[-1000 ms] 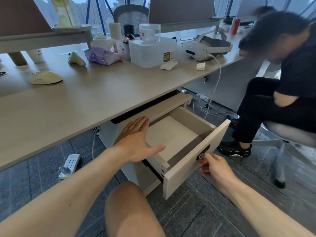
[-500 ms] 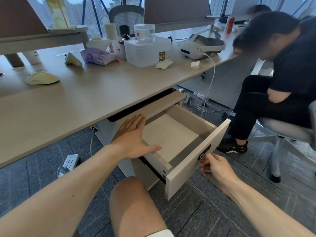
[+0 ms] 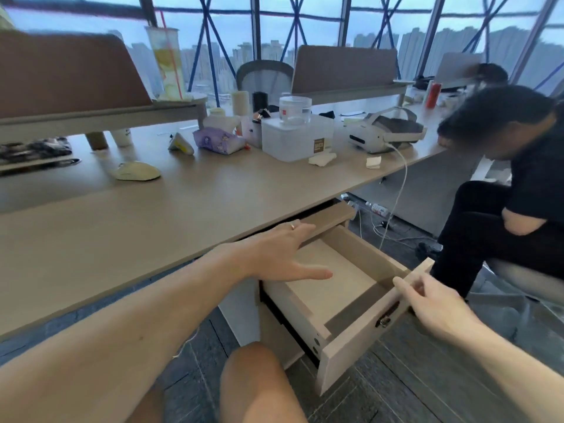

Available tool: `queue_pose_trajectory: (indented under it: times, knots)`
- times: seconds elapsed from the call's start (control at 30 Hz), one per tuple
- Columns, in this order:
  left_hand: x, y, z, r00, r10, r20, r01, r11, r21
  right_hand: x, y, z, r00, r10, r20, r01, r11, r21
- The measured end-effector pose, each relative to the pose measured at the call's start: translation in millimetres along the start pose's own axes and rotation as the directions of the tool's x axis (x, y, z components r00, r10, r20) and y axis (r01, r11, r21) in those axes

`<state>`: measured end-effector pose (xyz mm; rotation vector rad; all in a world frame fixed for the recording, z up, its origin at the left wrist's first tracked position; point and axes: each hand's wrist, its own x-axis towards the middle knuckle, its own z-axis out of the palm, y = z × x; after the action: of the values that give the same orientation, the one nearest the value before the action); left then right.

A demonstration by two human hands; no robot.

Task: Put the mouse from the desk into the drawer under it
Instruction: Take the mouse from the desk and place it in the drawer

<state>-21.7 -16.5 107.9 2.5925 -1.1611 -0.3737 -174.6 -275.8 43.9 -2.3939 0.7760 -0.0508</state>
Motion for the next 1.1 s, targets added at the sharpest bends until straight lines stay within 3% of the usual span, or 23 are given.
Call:
queue_pose_trajectory:
  times: [0.13, 0.23, 0.37, 0.53, 0.67, 0.9, 1.1]
  knots:
    - [-24, -4, -64, 0.979, -0.008, -0.203, -0.005, 0.998, -0.061, 14, -80, -15, 0.953, -0.302, 0.007, 0.300, 0.943, -0.146]
    - [-61, -56, -103, 0.939, -0.193, -0.285, 0.197, 0.980, -0.013, 19, -153, 6, 0.855, -0.512, 0.086, 0.519, 0.839, -0.164]
    - [-129, -160, -118, 0.830, -0.491, -0.265, 0.509, 0.861, -0.002, 22, -243, 49, 0.733, -0.655, 0.180, 0.678, 0.722, -0.136]
    - [-198, -270, -102, 0.673, -0.644, -0.364, 0.704, 0.709, 0.047, 42, -332, 111, 0.640, -0.729, 0.241, 0.766, 0.629, -0.131]
    - [-200, -317, -84, 0.609, -0.695, -0.382, 0.756, 0.655, 0.013, 74, -399, 158, 0.572, -0.761, 0.307, 0.818, 0.554, -0.152]
    - [-178, -355, -89, 0.585, -0.696, -0.417, 0.770, 0.638, 0.016, 135, -510, 243, 0.465, -0.846, 0.261, 0.883, 0.462, -0.075]
    - [-177, -360, -85, 0.572, -0.689, -0.444, 0.766, 0.643, -0.011, 168, -540, 284, 0.439, -0.882, 0.170, 0.897, 0.442, -0.021]
